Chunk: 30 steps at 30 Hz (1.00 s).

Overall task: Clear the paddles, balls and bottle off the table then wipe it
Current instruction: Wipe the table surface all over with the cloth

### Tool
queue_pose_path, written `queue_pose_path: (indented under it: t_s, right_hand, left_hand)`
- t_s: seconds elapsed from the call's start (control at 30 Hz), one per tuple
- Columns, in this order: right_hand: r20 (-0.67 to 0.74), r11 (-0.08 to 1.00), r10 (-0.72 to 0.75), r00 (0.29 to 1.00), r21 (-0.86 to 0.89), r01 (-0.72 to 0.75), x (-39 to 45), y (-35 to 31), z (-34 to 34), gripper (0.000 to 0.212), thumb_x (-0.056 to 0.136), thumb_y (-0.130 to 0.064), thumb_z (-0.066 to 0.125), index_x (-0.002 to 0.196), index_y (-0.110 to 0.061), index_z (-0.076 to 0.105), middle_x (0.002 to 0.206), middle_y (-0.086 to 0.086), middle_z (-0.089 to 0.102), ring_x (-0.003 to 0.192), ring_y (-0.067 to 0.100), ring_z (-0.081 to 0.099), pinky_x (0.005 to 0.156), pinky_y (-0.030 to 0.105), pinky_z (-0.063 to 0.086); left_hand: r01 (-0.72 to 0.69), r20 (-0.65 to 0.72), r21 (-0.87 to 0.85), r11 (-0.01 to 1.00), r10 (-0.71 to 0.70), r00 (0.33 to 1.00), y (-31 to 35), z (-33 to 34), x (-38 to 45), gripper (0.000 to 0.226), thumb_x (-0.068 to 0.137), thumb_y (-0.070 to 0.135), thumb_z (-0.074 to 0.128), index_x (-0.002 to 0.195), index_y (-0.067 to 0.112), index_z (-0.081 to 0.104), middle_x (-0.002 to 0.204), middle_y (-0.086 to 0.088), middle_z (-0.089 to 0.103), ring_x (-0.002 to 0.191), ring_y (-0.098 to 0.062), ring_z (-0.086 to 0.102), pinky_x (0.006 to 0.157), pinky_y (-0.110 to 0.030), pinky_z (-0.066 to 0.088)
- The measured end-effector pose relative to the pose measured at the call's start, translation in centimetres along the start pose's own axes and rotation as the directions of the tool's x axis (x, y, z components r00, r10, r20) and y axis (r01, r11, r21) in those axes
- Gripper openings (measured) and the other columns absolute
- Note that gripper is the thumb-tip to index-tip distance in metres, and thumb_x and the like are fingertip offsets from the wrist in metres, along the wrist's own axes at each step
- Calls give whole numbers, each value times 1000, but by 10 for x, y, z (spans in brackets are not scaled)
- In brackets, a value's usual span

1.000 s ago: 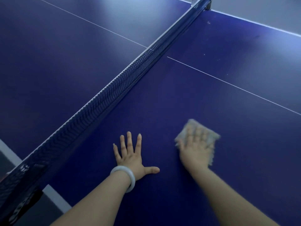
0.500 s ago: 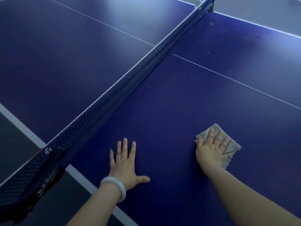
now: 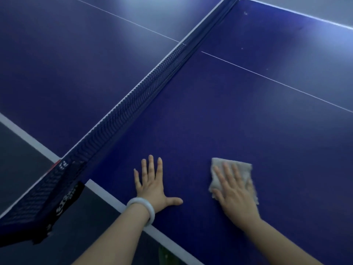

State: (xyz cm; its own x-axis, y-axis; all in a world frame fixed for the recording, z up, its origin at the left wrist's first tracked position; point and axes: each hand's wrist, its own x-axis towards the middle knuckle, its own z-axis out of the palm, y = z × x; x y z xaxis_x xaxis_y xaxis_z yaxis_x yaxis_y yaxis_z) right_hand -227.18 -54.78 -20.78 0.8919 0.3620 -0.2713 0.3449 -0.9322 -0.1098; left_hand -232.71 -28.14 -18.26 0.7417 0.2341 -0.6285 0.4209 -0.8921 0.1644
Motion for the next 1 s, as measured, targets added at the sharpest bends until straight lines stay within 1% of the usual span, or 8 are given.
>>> queue_pose_path:
  t_s: [0.13, 0.23, 0.4, 0.53, 0.63, 0.8, 0.9, 1.0]
  right_hand:
    - [30, 732, 662, 749, 188, -655, -19, 69, -23, 63, 98, -55, 8, 154, -34, -12, 161, -4, -21, 150, 22, -15, 118, 60, 6]
    - [47, 609, 767, 639, 258, -750, -15, 32, -29, 63, 101, -49, 12, 156, -26, -9, 163, 4, -16, 150, 29, -14, 117, 62, 5]
    - [-49, 989, 131, 990, 79, -127, -42, -71, 8, 66, 101, -49, 22, 156, -27, -5, 163, 5, -12, 150, 30, -9, 114, 62, 9]
    - [-22, 994, -113, 993, 7, 113, -80, -34, 15, 64, 97, -51, 28, 156, -31, 15, 164, -1, 9, 151, 22, 9, 110, 59, 25]
    - [-47, 965, 261, 964, 52, -258, -99, 34, 15, 61, 99, -57, 5, 154, -33, -6, 162, -6, -14, 149, 16, -15, 117, 56, 10]
    - [63, 594, 777, 626, 256, -762, -98, 42, 3, 62, 101, -50, 10, 155, -29, -12, 162, 0, -22, 149, 22, -18, 117, 61, 7]
    - [2, 812, 567, 823, 166, -560, -100, -18, 16, 67, 101, -48, 17, 154, -25, -16, 161, 6, -24, 149, 28, -19, 117, 62, 6]
    - [-45, 987, 142, 989, 83, -138, -130, -44, 23, 66, 96, -49, 28, 157, -24, 15, 164, 5, 6, 151, 28, 8, 111, 61, 22]
  left_hand:
    - [8, -4, 17, 1000, -8, 1000, 0, 1, 2, 150, 49, 95, 54, 125, 26, -56, 131, -3, -64, 125, -26, -55, 105, -52, -31]
    - [17, -18, 16, 1000, -17, 1000, -1, 1, 3, 151, 46, 97, 52, 124, 27, -56, 131, -2, -64, 125, -25, -55, 105, -52, -30]
    - [29, -21, 35, 999, -28, 999, -1, 2, 4, 150, 45, 97, 51, 123, 27, -57, 131, -2, -64, 125, -25, -54, 108, -53, -27]
    - [4, -78, 41, 999, -1, 997, 0, 0, -5, 142, 50, 97, 49, 127, 31, -50, 145, -4, -52, 141, -28, -36, 116, -51, -15]
    - [-82, -206, 73, 994, 95, 974, 7, 10, -21, 130, 65, 89, 49, 130, 34, -48, 144, -4, -52, 144, -33, -29, 119, -49, -9]
    - [-200, -62, 147, 969, 211, 976, 38, 49, -42, 126, 65, 93, 39, 131, 31, -49, 141, -7, -55, 136, -35, -42, 114, -52, -21]
    - [-170, -76, 149, 974, 183, 980, 39, 55, -40, 129, 58, 99, 30, 132, 31, -50, 139, -6, -57, 130, -32, -49, 111, -51, -25]
    - [-182, -95, 145, 973, 196, 976, 36, 54, -41, 127, 56, 100, 26, 135, 32, -48, 140, -4, -57, 130, -29, -51, 112, -50, -25]
